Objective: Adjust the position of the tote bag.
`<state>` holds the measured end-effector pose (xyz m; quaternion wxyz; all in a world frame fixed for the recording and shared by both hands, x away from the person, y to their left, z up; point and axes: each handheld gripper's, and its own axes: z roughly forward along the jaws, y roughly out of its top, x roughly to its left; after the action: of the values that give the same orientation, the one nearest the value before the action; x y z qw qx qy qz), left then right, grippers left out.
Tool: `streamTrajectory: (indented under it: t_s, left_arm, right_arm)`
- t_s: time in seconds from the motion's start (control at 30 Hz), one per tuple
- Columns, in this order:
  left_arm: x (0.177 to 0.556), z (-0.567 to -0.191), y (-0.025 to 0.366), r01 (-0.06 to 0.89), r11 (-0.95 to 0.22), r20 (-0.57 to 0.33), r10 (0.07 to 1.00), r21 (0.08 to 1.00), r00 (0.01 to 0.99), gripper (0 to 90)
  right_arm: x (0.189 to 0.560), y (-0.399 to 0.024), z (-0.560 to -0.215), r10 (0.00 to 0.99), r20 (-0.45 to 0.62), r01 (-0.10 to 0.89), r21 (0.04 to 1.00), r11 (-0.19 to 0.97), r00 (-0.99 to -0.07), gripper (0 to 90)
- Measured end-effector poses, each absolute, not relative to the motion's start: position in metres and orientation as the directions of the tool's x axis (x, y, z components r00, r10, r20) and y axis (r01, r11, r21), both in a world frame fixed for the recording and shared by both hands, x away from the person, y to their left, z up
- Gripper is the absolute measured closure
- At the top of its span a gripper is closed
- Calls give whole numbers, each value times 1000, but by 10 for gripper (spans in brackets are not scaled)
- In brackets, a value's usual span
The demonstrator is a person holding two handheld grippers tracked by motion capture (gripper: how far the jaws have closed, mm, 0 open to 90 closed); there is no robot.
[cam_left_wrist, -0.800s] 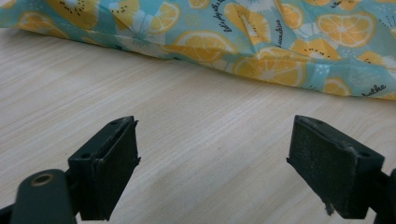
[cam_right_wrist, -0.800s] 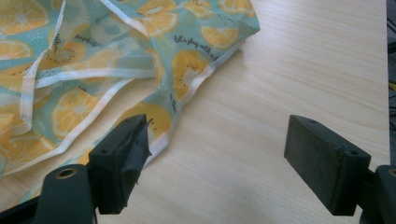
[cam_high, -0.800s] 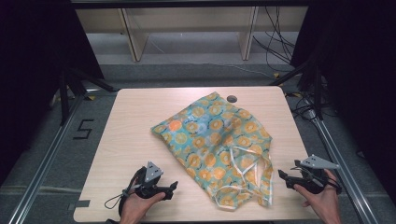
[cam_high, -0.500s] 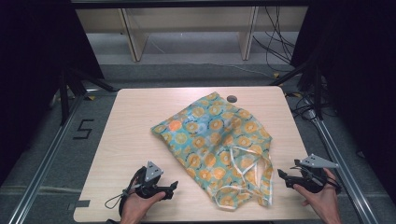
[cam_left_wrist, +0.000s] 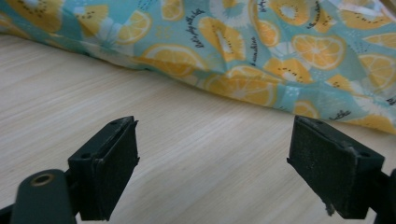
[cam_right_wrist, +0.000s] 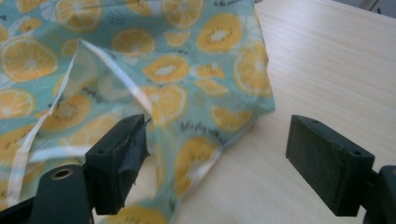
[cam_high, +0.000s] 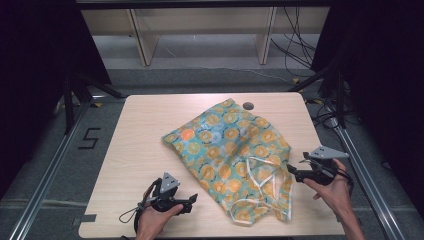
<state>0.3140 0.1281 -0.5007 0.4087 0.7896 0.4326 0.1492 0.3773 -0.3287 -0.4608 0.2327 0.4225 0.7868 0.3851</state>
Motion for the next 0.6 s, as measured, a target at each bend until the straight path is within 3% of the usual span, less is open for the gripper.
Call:
streamTrajectory:
  t_s: [0.43, 0.6]
  left_arm:
    - [329, -504, 106, 576, -280, -167, 781, 768, 602, 148]
    - [338, -507, 97, 594, -244, -197, 791, 766, 579, 148]
  right_arm:
    - [470, -310, -459, 821, -58, 509, 760, 405, -567, 234]
    - [488, -303, -470, 828, -12, 570, 721, 395, -560, 251]
